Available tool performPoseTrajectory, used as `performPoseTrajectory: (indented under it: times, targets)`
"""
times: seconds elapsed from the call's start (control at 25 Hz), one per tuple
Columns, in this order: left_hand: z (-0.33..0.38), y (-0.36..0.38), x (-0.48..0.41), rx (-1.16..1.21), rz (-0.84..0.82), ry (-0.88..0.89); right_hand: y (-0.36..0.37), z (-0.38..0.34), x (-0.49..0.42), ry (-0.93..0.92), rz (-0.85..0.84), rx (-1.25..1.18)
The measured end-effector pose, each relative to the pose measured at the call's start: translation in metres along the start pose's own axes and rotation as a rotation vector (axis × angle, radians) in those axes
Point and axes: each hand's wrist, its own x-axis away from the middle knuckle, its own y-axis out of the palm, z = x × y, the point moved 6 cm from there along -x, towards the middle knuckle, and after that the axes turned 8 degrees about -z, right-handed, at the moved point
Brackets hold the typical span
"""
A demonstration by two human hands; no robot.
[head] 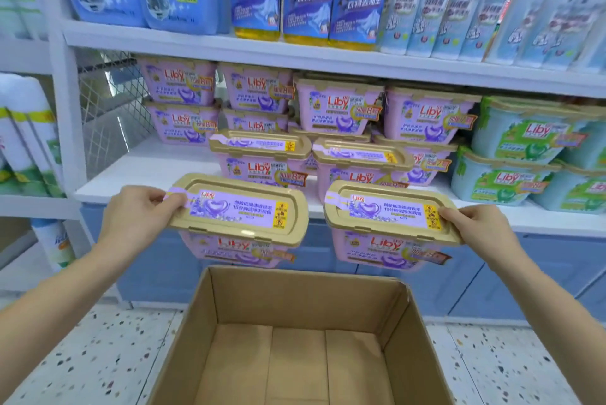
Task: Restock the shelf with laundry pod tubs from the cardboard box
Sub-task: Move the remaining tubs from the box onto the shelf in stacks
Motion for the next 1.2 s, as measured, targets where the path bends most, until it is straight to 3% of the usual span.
performPoseTrajectory:
  times: [0.24,0.52,0.84,1.04,1.2]
  targets:
    - [0.064,-0.041,-0.051,0.188,0.113,0.036,-0.049,-0.073,-0.038,-0.101,0.073,-0.127]
    - [0.116,-0.062,-0.105,0.181,0.200,0.047,-0.077,-0.114,-0.100,-0.108,0.107,-0.250]
    - [0.107,-0.018,-0.160,0.196,0.088,-0.076,-0.058,-0.117,-0.133,-0.019,0.007,-0.136]
    - [0.095,-0.007,-0.182,0.346,-0.040,-0.180,-0.048,-0.111,-0.146,0.065,-0.103,-0.200]
    - [0.096,-0.010,-0.184,0.330,-0.050,-0.178,-0.049,-0.116,-0.150,0.063,-0.156,-0.173]
